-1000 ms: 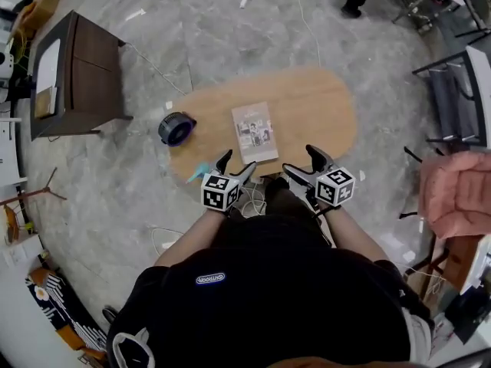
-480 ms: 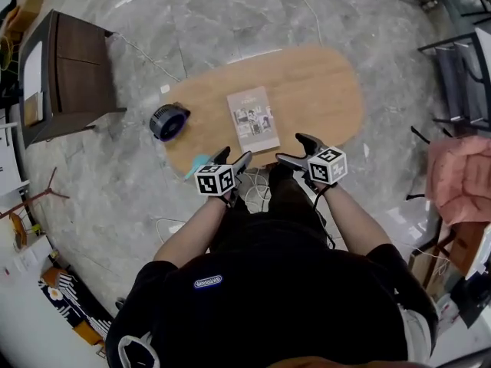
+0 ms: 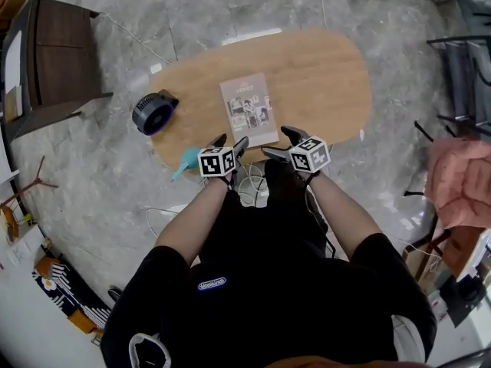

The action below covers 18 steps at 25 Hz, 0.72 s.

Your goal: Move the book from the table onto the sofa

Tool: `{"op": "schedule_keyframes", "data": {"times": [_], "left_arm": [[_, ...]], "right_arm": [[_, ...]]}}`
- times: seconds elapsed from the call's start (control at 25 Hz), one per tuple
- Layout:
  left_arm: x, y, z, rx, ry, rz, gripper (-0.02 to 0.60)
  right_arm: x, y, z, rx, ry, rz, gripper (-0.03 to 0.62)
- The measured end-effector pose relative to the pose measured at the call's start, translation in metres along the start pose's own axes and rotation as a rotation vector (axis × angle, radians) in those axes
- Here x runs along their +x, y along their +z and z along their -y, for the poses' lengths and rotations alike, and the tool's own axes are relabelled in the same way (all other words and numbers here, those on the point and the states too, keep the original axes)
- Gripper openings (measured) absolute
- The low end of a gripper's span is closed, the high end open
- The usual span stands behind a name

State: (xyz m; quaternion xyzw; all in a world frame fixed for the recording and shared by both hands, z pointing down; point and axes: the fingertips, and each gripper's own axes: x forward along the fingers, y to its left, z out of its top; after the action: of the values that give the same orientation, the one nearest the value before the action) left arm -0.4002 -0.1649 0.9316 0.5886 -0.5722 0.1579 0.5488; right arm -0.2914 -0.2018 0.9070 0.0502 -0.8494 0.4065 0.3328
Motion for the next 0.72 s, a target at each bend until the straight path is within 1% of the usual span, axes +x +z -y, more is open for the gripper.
{"op": "schedule_keyframes", "data": {"times": [0.16, 0.24, 0.32, 0.44, 0.64, 0.72], "left_arm": [[0.025, 0.002, -0.021, -0.038, 0.009, 0.005, 0.351], [0.037, 0.003, -0.032, -0.042, 0.016, 0.000, 0.352], [0.049, 0.005, -0.039, -0.034, 0.015, -0.003, 0.351], [0.064, 0.010, -0.046, 0.008, 0.016, -0.012, 0.350], [0.083, 0.015, -0.054, 0.030, 0.018, -0.026, 0.350], [0.089, 0.014, -0.058, 0.025, 0.018, -0.038, 0.350]], "right_arm": [[0.023, -0.002, 0.042, 0.057, -0.074, -0.001, 0.472], [0.032, 0.003, 0.058, 0.080, -0.086, 0.019, 0.468], [0.039, 0.010, 0.069, 0.081, -0.085, 0.043, 0.453], [0.049, 0.018, 0.082, 0.085, -0.091, 0.058, 0.437], [0.072, 0.011, 0.097, 0.064, -0.113, -0.018, 0.416], [0.081, 0.006, 0.102, 0.065, -0.114, -0.038, 0.408]]}}
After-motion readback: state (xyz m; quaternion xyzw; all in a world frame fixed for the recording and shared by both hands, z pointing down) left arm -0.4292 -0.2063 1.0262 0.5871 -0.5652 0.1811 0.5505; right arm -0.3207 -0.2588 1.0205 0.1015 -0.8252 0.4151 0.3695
